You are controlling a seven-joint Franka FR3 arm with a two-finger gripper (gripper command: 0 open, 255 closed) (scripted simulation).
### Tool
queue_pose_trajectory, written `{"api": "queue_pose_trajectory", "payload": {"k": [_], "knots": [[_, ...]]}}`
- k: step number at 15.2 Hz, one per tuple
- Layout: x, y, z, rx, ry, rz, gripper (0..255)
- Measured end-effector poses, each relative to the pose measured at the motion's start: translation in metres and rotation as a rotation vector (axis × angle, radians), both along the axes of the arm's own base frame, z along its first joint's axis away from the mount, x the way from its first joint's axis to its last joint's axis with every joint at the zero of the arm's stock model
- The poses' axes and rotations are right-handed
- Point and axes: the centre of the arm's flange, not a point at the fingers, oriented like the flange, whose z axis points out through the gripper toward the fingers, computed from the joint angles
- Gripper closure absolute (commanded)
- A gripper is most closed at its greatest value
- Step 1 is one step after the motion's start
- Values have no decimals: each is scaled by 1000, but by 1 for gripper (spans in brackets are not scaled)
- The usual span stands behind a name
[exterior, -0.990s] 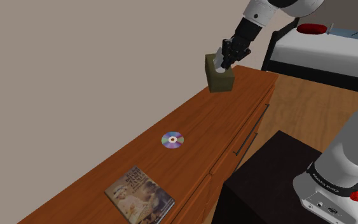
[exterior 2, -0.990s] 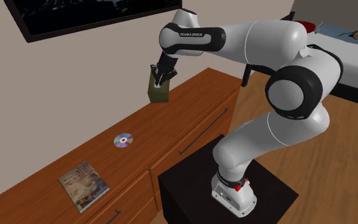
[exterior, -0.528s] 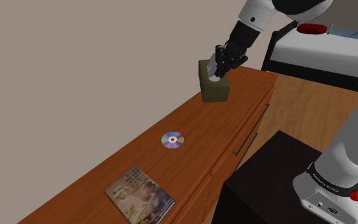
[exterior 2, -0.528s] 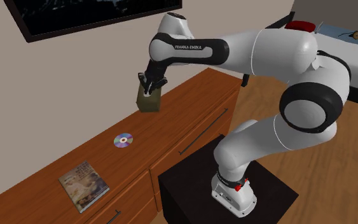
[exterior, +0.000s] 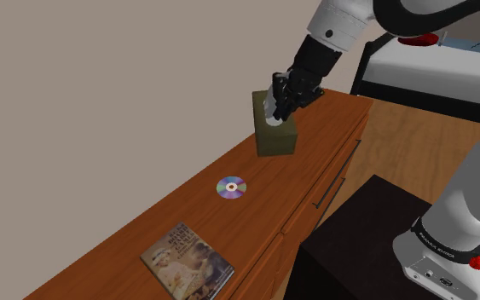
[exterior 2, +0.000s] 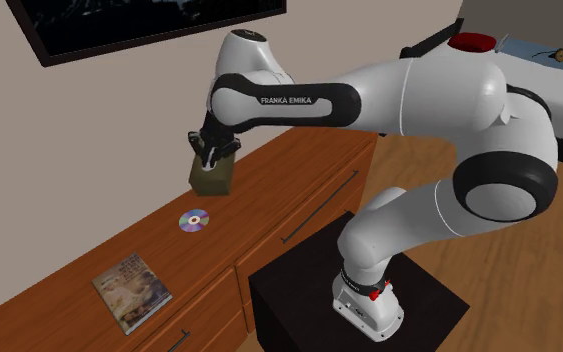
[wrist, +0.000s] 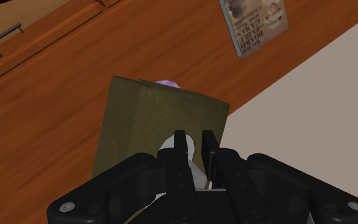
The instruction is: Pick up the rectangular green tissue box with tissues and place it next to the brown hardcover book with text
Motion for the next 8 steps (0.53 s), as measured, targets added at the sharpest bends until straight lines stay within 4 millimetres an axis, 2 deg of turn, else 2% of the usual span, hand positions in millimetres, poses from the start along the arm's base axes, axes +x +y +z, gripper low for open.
{"api": "queue_pose_trajectory", "payload": {"k": [8], "knots": [[-44,93,2,-1,-1,0,255]]}}
